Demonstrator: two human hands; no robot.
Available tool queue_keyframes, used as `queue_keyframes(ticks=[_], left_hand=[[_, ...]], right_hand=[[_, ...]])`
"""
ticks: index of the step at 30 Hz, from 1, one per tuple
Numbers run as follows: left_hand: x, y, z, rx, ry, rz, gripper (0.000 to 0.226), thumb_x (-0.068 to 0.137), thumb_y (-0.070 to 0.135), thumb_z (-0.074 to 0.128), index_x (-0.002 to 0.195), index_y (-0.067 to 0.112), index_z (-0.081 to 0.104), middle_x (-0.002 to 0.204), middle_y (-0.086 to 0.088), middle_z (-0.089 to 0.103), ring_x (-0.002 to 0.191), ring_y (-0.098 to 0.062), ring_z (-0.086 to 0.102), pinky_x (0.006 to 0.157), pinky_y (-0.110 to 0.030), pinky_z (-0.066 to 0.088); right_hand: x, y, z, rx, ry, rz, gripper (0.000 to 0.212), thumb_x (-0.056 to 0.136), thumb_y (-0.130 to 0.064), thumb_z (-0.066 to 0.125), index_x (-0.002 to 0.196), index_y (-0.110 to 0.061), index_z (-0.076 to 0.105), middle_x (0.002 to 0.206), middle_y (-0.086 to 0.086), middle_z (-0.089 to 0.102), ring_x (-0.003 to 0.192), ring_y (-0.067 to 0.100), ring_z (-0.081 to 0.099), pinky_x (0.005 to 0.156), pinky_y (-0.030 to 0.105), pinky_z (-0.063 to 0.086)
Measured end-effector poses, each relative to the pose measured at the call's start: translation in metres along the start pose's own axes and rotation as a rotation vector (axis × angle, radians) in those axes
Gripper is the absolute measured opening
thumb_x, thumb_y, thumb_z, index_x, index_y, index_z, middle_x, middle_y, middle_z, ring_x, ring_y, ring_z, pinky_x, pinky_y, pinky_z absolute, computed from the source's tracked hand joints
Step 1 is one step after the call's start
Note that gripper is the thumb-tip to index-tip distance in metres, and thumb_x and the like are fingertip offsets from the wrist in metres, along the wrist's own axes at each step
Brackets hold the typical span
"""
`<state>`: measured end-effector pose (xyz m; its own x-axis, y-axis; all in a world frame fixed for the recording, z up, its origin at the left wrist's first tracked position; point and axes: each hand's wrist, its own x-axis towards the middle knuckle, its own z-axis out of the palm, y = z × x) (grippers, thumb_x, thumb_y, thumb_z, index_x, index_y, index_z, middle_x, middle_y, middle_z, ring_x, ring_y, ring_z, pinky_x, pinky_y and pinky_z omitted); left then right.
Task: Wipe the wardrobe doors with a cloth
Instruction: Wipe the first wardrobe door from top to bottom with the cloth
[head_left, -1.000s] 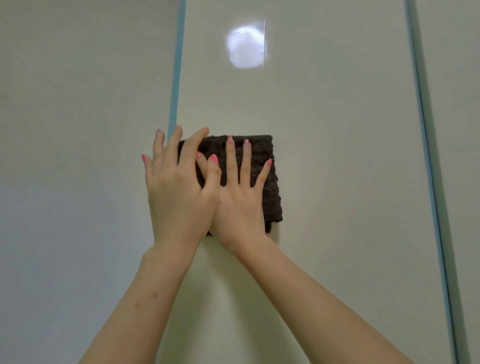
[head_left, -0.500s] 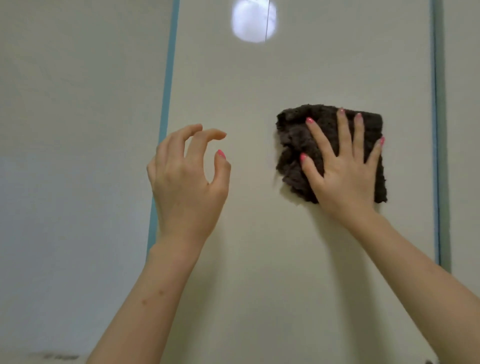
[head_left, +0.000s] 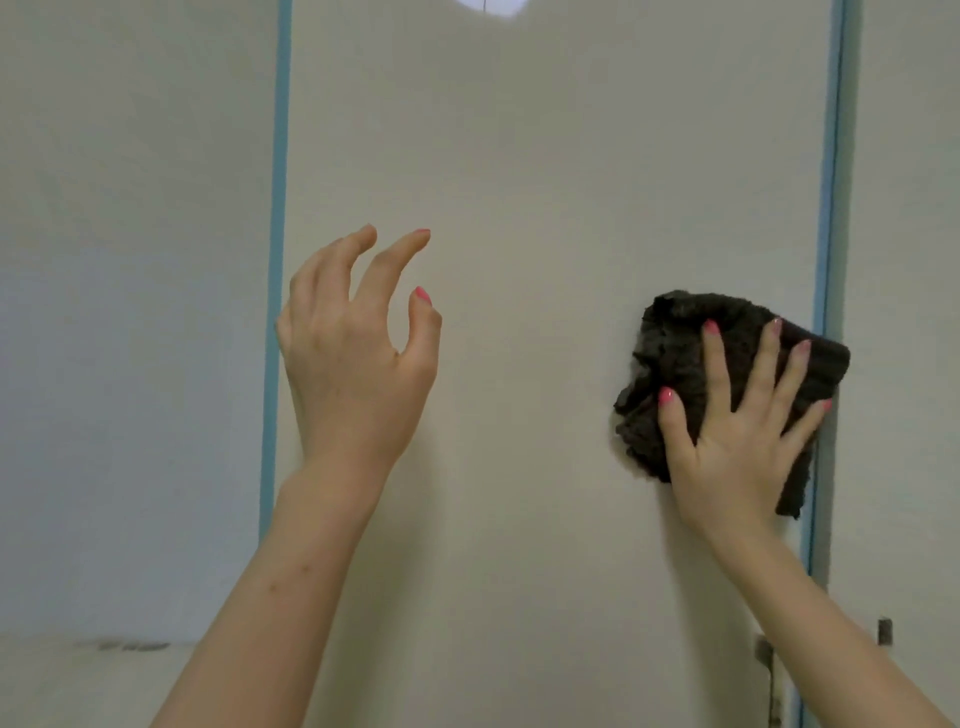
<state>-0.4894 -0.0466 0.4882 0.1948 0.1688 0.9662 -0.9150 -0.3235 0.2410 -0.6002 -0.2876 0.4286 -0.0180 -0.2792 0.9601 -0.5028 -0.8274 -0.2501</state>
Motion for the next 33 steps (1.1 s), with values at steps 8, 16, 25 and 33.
queue_keyframes(ticks=[8, 16, 25, 33], left_hand=[[-0.011, -0.014, -0.014, 0.024, -0.034, 0.013, 0.043, 0.087, 0.031, 0.041, 0.129, 0.033, 0.052, 0.135, -0.002, 0.051, 0.126, -0.022, 0.04, 0.094, -0.028, 0.025], [-0.01, -0.031, -0.028, 0.0, -0.036, -0.013, 0.044, 0.086, 0.03, 0.04, 0.128, 0.033, 0.053, 0.134, -0.002, 0.051, 0.126, -0.022, 0.042, 0.101, -0.036, 0.033], [-0.03, -0.046, -0.027, -0.003, -0.072, -0.021, 0.042, 0.087, 0.028, 0.044, 0.128, 0.033, 0.054, 0.134, -0.002, 0.051, 0.126, -0.022, 0.042, 0.102, -0.036, 0.032], [-0.061, -0.026, -0.014, -0.08, -0.146, -0.043, 0.043, 0.088, 0.029, 0.042, 0.13, 0.032, 0.053, 0.135, -0.002, 0.051, 0.128, -0.023, 0.041, 0.103, -0.036, 0.032]], right_hand=[[-0.022, -0.07, 0.013, -0.065, -0.02, -0.065, 0.068, 0.091, -0.062, 0.025, 0.15, -0.031, 0.017, 0.156, 0.025, 0.01, 0.142, 0.047, 0.006, 0.106, 0.072, 0.008], [-0.034, -0.223, 0.035, 0.106, -0.028, -0.365, 0.056, 0.093, -0.049, 0.026, 0.145, -0.033, 0.015, 0.152, 0.026, 0.023, 0.139, 0.052, 0.014, 0.102, 0.078, 0.008], [-0.092, -0.238, 0.048, 0.104, -0.091, -0.353, 0.062, 0.097, -0.045, 0.025, 0.152, -0.024, 0.005, 0.158, 0.012, 0.01, 0.145, 0.037, 0.004, 0.111, 0.067, 0.004], [-0.141, -0.126, 0.042, -0.01, -0.101, -0.468, 0.06, 0.087, -0.045, 0.052, 0.142, -0.039, 0.028, 0.154, 0.012, 0.02, 0.146, 0.034, 0.008, 0.11, 0.068, 0.008]])
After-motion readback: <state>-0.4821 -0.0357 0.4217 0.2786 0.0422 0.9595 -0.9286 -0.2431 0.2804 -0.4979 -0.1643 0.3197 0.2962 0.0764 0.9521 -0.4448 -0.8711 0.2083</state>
